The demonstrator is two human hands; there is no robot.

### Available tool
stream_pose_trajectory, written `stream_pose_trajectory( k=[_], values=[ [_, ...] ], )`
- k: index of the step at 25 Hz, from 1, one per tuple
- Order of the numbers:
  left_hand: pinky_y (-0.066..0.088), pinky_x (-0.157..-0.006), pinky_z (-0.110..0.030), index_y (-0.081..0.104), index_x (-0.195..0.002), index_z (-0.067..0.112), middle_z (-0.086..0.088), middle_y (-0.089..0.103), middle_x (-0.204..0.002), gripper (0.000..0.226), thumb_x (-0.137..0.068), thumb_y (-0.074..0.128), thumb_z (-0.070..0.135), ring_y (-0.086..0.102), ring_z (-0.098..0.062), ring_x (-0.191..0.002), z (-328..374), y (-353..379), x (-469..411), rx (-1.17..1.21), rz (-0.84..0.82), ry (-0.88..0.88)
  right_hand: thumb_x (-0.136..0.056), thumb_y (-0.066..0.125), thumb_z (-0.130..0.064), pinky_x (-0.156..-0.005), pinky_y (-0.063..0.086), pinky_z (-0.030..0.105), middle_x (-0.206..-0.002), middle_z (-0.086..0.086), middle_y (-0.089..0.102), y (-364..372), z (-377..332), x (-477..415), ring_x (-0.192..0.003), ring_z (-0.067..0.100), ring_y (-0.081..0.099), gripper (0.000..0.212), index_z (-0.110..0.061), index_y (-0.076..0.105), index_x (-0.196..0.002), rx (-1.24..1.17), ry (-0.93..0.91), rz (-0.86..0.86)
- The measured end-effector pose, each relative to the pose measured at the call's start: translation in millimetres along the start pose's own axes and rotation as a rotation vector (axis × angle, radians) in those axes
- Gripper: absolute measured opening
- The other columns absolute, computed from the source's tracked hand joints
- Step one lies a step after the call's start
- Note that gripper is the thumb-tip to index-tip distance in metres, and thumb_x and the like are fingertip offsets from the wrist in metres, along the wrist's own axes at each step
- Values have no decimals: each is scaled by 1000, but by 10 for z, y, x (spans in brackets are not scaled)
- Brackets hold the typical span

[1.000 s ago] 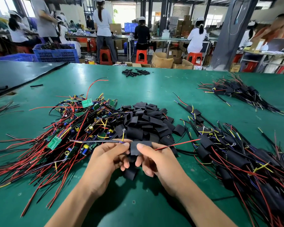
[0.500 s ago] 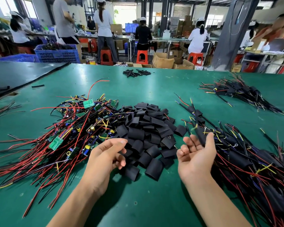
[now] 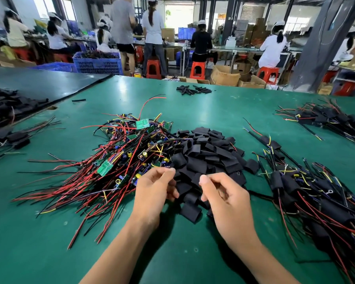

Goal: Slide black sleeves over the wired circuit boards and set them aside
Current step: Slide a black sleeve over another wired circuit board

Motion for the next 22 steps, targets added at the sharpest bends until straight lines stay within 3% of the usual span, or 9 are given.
stream_pose_trajectory(
  k=[4, 7, 10, 12, 13, 15, 18, 20, 22],
  values=[
    [44, -46, -22, 66, -85, 2, -6, 64, -62, 8, -90, 61, 2, 55, -15, -50, -23, 16, 28, -91, -30, 70, -89, 64, -36, -62, 49, 23, -77, -11, 69, 318, -140, -76, -65, 8, 61, 5, -34, 69, -88, 122, -132, -167],
    [42, -46, -25, 68, -82, 4, -9, 66, -63, 19, -89, 52, -4, 55, -17, -53, -14, 27, 22, -116, -51, 89, -88, 67, -23, -75, 48, 21, -88, -13, 67, 584, -374, -408, -81, 6, 63, 5, -28, 70, -88, 208, -246, -163],
    [35, -41, -24, 58, -83, -7, -17, 56, -59, 17, -90, 42, -10, 48, -16, -40, -24, 31, -13, -81, -38, 46, -91, 65, -20, -87, 49, 32, -115, -10, 62, 867, -625, -836, -95, 11, 61, 22, -26, 69, -112, 397, -342, -163],
    [34, -40, -23, 56, -86, -13, -21, 55, -66, 16, -91, 41, -8, 47, -16, -39, -42, 28, -30, -83, -39, 29, -95, 61, -21, -91, 50, 39, -141, -6, 50, 1047, -716, -1024, -114, 21, 59, 45, -26, 53, -140, 612, -364, -262],
    [35, -40, -23, 56, -88, -15, -22, 55, -68, 17, -92, 42, -6, 47, -17, -39, -51, 22, -35, -79, -41, 22, -97, 59, -21, -88, 50, 41, -145, -5, 47, 1115, -724, -1088, -117, 25, 58, 51, -26, 45, -146, 715, -369, -308],
    [35, -41, -23, 57, -91, -15, -19, 55, -67, 18, -94, 43, -4, 47, -17, -40, -58, 3, -47, -67, -42, 11, -98, 57, -22, -75, 48, 38, -132, -1, 55, 1179, -708, -1170, -107, 30, 63, 45, -25, 48, -142, 855, -394, -333],
    [35, -40, -23, 57, -83, -5, -12, 54, -61, 16, -95, 47, -3, 47, -16, -39, -47, 4, -54, -50, -52, 12, -97, 59, -20, -64, 43, 34, -110, -1, 59, 1112, -676, -1205, -87, 31, 67, 21, -23, 65, -117, 973, -444, -237],
    [35, -39, -22, 57, -79, 2, -8, 55, -60, 17, -95, 54, 1, 48, -16, -38, -38, 4, -48, -37, -49, 12, -100, 56, -27, -62, 45, 33, -110, -1, 59, 1001, -664, -1193, -83, 31, 67, 20, -22, 65, -117, 985, -484, -137],
    [35, -39, -22, 59, -80, 4, -6, 56, -60, 15, -95, 60, 7, 48, -17, -39, -29, 8, -38, -29, -58, 11, -103, 51, -34, -65, 50, 35, -115, 0, 61, 833, -696, -1187, -86, 28, 67, 27, -22, 63, -124, 825, -490, 46]
  ],
)
Point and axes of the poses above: each hand's wrist, its own x-axis away from the middle knuckle, its own y-axis out of the palm, z = x × y, the point moved 1 cm from there along -x, towards the middle knuckle
